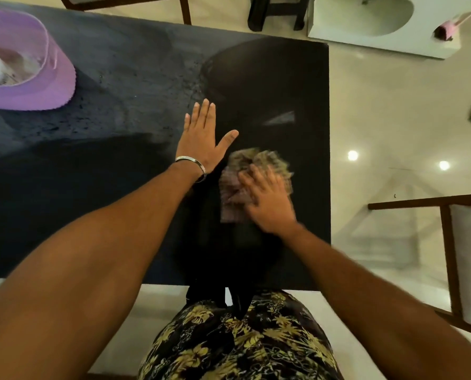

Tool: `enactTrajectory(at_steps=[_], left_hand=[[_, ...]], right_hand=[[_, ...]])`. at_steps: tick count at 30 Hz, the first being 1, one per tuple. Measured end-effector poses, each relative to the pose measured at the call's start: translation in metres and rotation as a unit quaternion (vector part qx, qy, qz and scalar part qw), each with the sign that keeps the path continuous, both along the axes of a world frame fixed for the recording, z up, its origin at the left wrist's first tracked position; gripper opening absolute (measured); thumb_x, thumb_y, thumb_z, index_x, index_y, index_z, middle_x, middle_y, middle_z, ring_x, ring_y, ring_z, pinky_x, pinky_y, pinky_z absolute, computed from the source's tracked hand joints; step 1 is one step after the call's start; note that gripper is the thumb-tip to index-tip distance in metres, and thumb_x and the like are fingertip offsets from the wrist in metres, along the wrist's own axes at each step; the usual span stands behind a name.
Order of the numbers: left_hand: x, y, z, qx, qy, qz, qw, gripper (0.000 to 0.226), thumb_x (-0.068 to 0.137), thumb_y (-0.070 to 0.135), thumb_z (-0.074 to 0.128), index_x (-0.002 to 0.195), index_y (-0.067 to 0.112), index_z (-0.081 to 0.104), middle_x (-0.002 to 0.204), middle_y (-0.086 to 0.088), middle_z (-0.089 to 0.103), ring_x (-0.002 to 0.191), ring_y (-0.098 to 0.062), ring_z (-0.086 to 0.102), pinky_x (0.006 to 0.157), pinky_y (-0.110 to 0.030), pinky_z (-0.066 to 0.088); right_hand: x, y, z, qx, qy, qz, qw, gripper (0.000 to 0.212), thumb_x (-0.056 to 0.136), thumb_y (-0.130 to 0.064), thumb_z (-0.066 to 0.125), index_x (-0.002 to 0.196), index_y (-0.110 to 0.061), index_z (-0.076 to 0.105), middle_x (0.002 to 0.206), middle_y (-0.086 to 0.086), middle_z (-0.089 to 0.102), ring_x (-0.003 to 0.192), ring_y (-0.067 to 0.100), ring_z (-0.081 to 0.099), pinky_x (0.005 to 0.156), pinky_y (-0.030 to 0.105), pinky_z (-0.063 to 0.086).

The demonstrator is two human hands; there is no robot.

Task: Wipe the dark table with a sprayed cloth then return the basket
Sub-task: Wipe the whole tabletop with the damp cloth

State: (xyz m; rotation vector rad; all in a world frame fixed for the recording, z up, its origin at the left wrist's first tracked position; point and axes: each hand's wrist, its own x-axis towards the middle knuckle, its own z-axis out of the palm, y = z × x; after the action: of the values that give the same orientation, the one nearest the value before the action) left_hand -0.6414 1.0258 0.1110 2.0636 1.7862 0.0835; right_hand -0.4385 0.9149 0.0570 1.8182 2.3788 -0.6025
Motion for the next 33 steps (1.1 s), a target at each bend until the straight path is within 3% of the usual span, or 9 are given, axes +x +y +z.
enactTrajectory(at_steps=[4, 10, 16, 20, 23, 25, 28, 31, 33], left_hand=[[-0.005, -0.015, 0.007, -0.001, 0.009, 0.033, 0.999, 0.088, 0.091, 0.068, 0.017, 0.154, 0.008, 0.003, 0.162, -0.009, -0.002, 0.149, -0.023, -0.007, 0.122, -0.043, -0.001], [-0.018, -0.039, 0.01, 0.007, 0.014, 0.069, 0.998, 0.091, 0.089, 0.07, 0.015, 0.154, 0.008, 0.003, 0.162, -0.008, -0.002, 0.149, -0.023, -0.007, 0.122, -0.042, -0.002], [-0.029, -0.043, 0.014, 0.01, 0.023, 0.083, 0.996, 0.09, 0.09, 0.07, 0.017, 0.154, 0.007, 0.003, 0.162, -0.009, -0.002, 0.149, -0.023, -0.007, 0.122, -0.042, -0.002], [-0.032, -0.046, 0.014, 0.006, 0.02, 0.1, 0.995, 0.089, 0.091, 0.068, 0.019, 0.154, 0.007, 0.004, 0.162, -0.01, -0.001, 0.149, -0.024, -0.007, 0.121, -0.043, -0.003], [-0.037, -0.05, 0.014, 0.005, 0.017, 0.102, 0.995, 0.09, 0.091, 0.069, 0.019, 0.154, 0.007, 0.004, 0.162, -0.009, -0.001, 0.149, -0.023, -0.007, 0.121, -0.043, -0.003], [-0.046, -0.054, 0.015, 0.009, 0.015, 0.09, 0.996, 0.089, 0.091, 0.069, 0.019, 0.154, 0.008, 0.003, 0.162, -0.009, -0.002, 0.149, -0.023, -0.007, 0.121, -0.043, -0.003], [-0.067, -0.06, 0.014, 0.012, 0.026, 0.095, 0.995, 0.088, 0.091, 0.068, 0.018, 0.154, 0.009, 0.004, 0.162, -0.008, -0.002, 0.149, -0.023, -0.007, 0.121, -0.042, -0.002], [-0.097, -0.067, 0.01, 0.007, 0.031, 0.111, 0.993, 0.087, 0.092, 0.067, 0.019, 0.154, 0.008, 0.004, 0.162, -0.009, -0.001, 0.149, -0.023, -0.007, 0.121, -0.042, -0.002], [-0.117, -0.07, 0.007, 0.004, 0.031, 0.112, 0.993, 0.087, 0.092, 0.067, 0.02, 0.154, 0.008, 0.004, 0.162, -0.009, -0.001, 0.149, -0.023, -0.007, 0.121, -0.042, -0.002]], right_hand=[[0.07, 0.055, 0.005, -0.011, -0.047, -0.15, 0.987, 0.07, 0.097, -0.046, 0.046, 0.158, -0.041, 0.011, 0.168, 0.002, 0.001, 0.152, 0.039, -0.004, 0.12, 0.053, -0.004], [0.076, 0.149, 0.008, -0.061, -0.049, -0.198, 0.977, 0.067, 0.1, -0.05, 0.036, 0.158, -0.039, 0.004, 0.168, 0.003, -0.007, 0.15, 0.042, -0.012, 0.121, 0.058, -0.004], [-0.029, 0.129, 0.015, -0.045, -0.049, 0.061, 0.996, 0.072, 0.098, -0.045, 0.044, 0.158, -0.036, 0.007, 0.168, 0.005, -0.005, 0.149, 0.046, -0.012, 0.118, 0.064, -0.002], [-0.086, 0.063, 0.01, -0.047, -0.019, 0.245, 0.968, 0.071, 0.094, -0.048, 0.045, 0.158, -0.034, 0.016, 0.168, 0.004, -0.001, 0.151, 0.041, -0.012, 0.121, 0.06, -0.001], [-0.062, 0.049, 0.004, -0.02, -0.016, 0.296, 0.955, 0.074, 0.092, -0.05, 0.049, 0.157, -0.036, 0.016, 0.168, 0.001, 0.005, 0.153, 0.035, -0.005, 0.122, 0.054, 0.001], [-0.024, 0.064, 0.001, -0.001, -0.011, 0.225, 0.974, 0.076, 0.09, -0.048, 0.052, 0.157, -0.037, 0.017, 0.167, 0.001, 0.009, 0.152, 0.036, 0.001, 0.122, 0.054, 0.005], [0.043, 0.098, 0.001, 0.019, -0.03, 0.035, 0.999, 0.072, 0.092, -0.049, 0.046, 0.157, -0.038, 0.017, 0.168, 0.002, 0.007, 0.152, 0.038, 0.001, 0.122, 0.056, 0.004], [0.067, 0.113, 0.002, 0.002, -0.046, -0.113, 0.993, 0.068, 0.098, -0.048, 0.044, 0.158, -0.037, 0.012, 0.168, 0.004, 0.002, 0.151, 0.041, -0.003, 0.122, 0.059, 0.002], [0.041, 0.11, 0.004, 0.006, -0.058, -0.183, 0.981, 0.069, 0.098, -0.049, 0.041, 0.159, -0.035, 0.012, 0.168, 0.005, 0.002, 0.151, 0.043, -0.004, 0.121, 0.059, 0.002]])
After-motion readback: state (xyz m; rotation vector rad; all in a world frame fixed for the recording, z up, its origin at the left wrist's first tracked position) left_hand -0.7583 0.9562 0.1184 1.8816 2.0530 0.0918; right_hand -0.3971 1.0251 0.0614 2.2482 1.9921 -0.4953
